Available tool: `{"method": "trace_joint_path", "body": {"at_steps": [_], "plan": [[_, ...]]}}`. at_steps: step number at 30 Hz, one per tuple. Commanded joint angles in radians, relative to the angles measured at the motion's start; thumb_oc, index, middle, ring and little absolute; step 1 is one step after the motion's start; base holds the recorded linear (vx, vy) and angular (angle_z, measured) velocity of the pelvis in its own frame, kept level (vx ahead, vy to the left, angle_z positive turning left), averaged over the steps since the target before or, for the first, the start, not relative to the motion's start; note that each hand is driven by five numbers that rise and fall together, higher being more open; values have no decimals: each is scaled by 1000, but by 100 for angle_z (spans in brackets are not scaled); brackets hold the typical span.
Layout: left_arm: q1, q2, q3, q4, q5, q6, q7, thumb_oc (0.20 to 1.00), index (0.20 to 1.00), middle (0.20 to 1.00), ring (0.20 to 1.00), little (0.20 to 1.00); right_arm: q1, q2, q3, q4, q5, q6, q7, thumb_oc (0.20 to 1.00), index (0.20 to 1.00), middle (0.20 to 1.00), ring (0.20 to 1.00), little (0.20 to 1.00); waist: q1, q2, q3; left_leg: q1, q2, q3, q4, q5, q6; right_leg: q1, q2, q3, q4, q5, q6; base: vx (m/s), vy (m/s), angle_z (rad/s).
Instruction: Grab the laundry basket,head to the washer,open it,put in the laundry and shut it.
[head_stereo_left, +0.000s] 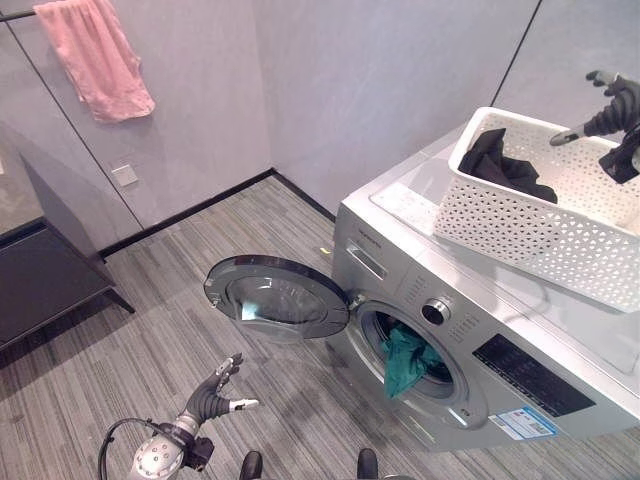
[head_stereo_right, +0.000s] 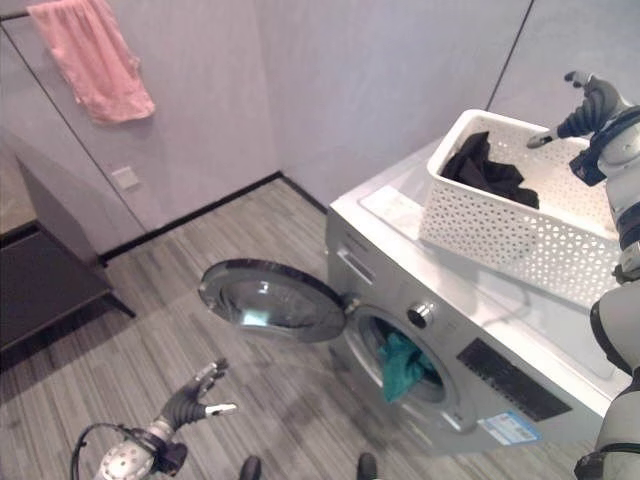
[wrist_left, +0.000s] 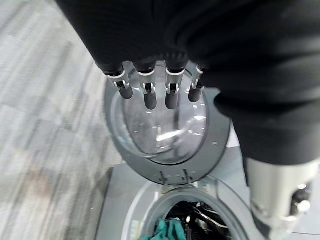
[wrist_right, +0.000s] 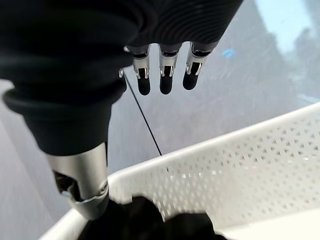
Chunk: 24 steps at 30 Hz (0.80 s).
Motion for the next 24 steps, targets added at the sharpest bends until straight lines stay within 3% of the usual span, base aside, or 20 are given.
{"method": "trace_joint_path", "body": {"at_steps": [1,5,12,24], "plan": [[-33,56,21,-32,27,-15,-22,1000,1000,1000,1000,1000,-71,-53,34,-25,-39,-3,12,1000,1000,1000,1000,1000,16,-119,21,111,17,6,82,158,3,13,-100,23,20,-93,57,51,-17,3],[-15,57,34,-31,29,-11,-29,1000,1000,1000,1000,1000,-37,-72,37,-65,-48,-1,31,1000,1000,1000,1000,1000,23,-129,26,105,25,4,75,156,2,8,-93,23,18,-96,54,33,-32,7],[2,56,62,-18,3,-13,-29,1000,1000,1000,1000,1000,-27,-108,65,-21,-50,-4,62,1000,1000,1000,1000,1000,55,-151,47,71,45,-12,69,198,-4,-11,-73,19,17,-107,47,15,-41,5],[-7,47,65,-38,-26,-22,-17,1000,1000,1000,1000,1000,-26,-178,91,58,-47,-7,82,1000,1000,1000,1000,1000,98,-143,104,-9,63,-54,64,269,-11,-58,-51,-15,20,-124,34,-14,-44,17]]}}
